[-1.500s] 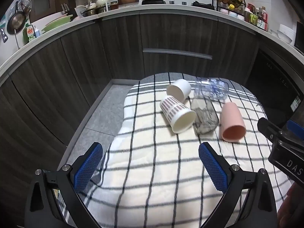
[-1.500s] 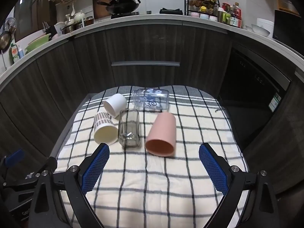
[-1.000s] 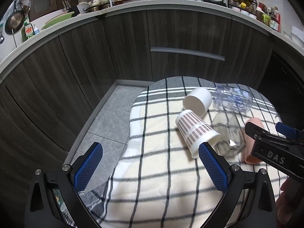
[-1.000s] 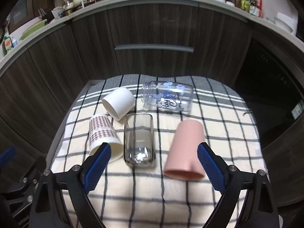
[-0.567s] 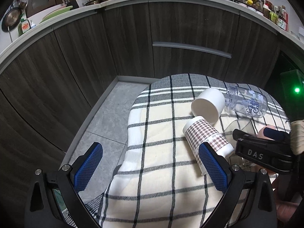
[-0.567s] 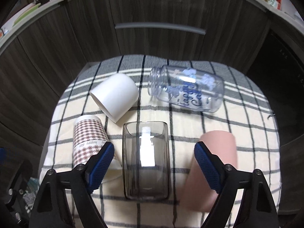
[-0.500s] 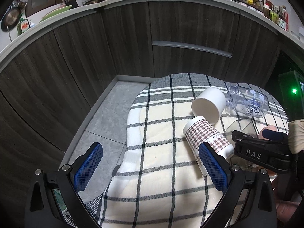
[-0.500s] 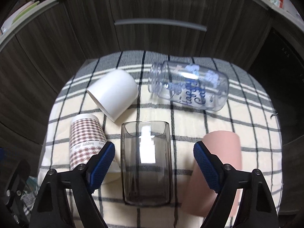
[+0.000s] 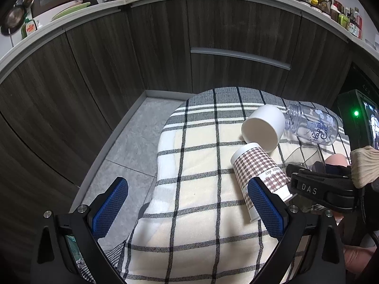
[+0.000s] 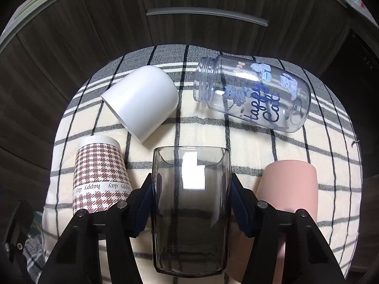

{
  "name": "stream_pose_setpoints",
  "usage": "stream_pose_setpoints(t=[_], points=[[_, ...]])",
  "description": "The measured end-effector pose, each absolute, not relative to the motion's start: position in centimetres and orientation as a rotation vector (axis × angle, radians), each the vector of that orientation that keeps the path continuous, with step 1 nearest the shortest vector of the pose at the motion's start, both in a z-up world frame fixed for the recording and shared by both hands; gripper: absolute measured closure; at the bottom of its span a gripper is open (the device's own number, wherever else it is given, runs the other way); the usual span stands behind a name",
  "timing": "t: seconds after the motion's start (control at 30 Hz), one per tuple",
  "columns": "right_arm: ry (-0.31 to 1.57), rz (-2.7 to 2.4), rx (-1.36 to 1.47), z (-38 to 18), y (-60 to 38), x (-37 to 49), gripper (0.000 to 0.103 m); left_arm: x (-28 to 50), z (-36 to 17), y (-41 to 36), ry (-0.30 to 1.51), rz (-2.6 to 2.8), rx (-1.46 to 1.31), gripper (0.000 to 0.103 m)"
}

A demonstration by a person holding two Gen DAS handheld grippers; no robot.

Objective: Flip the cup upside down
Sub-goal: 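Close the right gripper on the glass tumbler and lift it, then carry the tumbler with the right gripper toward the left gripper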

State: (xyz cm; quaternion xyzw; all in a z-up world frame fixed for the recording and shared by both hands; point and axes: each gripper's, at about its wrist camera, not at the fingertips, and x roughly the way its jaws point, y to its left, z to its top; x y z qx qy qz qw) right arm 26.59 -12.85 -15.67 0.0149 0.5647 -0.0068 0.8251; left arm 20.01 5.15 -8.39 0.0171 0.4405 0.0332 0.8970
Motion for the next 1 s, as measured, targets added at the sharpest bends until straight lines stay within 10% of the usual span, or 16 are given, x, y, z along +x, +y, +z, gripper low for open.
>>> stream_pose_setpoints(t=[1.0], points=[[1.2, -0.043, 0.097, -9.0, -13.9, 8.5, 0.044, 5.1, -3.0, 4.9, 0.839, 0.014, 0.067, 0.0]])
